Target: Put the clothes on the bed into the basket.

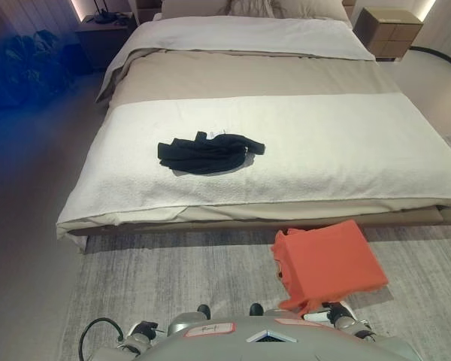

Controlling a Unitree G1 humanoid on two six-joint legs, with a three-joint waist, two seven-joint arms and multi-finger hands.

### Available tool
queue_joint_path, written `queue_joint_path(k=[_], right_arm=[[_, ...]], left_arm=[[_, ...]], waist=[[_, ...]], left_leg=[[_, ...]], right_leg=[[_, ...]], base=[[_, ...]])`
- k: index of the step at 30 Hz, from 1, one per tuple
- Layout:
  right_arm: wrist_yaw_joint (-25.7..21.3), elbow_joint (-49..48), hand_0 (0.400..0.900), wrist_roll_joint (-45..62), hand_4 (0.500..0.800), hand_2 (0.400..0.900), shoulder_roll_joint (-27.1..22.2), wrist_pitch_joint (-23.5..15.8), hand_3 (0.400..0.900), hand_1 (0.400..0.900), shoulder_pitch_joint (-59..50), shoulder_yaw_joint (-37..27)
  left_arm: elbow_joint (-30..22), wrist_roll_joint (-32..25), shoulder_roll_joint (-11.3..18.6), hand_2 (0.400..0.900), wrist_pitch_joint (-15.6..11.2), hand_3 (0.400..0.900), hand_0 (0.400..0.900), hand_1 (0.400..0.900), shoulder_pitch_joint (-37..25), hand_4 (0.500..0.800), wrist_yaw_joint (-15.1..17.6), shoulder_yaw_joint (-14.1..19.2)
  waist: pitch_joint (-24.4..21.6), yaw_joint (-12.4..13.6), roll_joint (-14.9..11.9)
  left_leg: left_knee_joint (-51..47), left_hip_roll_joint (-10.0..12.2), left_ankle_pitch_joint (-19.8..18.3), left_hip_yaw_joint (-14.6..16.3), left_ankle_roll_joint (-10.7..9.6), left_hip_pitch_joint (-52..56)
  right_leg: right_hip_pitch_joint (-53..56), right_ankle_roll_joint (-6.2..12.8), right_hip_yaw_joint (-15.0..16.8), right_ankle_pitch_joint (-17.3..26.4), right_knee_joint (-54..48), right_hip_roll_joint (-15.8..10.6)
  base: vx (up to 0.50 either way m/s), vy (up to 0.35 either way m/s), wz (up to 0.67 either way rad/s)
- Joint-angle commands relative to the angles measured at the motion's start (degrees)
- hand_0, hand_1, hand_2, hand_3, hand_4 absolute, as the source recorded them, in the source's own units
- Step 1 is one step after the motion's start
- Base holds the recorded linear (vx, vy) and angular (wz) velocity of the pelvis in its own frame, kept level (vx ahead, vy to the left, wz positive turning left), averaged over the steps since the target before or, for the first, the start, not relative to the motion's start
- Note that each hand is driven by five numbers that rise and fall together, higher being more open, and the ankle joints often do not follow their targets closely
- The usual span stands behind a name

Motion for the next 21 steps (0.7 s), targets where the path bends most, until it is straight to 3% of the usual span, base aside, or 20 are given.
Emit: queue_joint_path(k=[1, 21], right_arm=[[-0.6, 2.1, 0.900, 0.6, 0.800, 0.900, -0.2, 0.2, 0.900, 0.900, -4.3, 2.1], [-0.3, 2.6, 0.900, -2.0, 0.800, 0.900, -0.3, 0.0, 0.900, 0.900, -3.9, 3.3]], left_arm=[[2.6, 1.6, 2.2, 0.900, 0.3, 0.900, 0.900, 0.900, -3.2, 0.800, 0.9, -0.5], [2.2, 1.2, 1.8, 0.900, 0.0, 0.900, 0.900, 0.900, -3.2, 0.800, 0.9, -0.7]], waist=[[0.8, 1.0, -2.0], [1.8, 1.1, -2.1]], left_leg=[[0.0, -2.5, -1.9, 1.5, 0.1, -0.3], [0.0, -2.6, -2.0, 1.6, 0.1, -0.2]], right_leg=[[0.2, 3.39, -0.8, -0.6, 0.2, -1.8], [0.2, 3.37, -0.8, -0.5, 0.2, -1.8]], base=[[0.00, 0.000, 0.00], [0.00, 0.000, 0.00]])
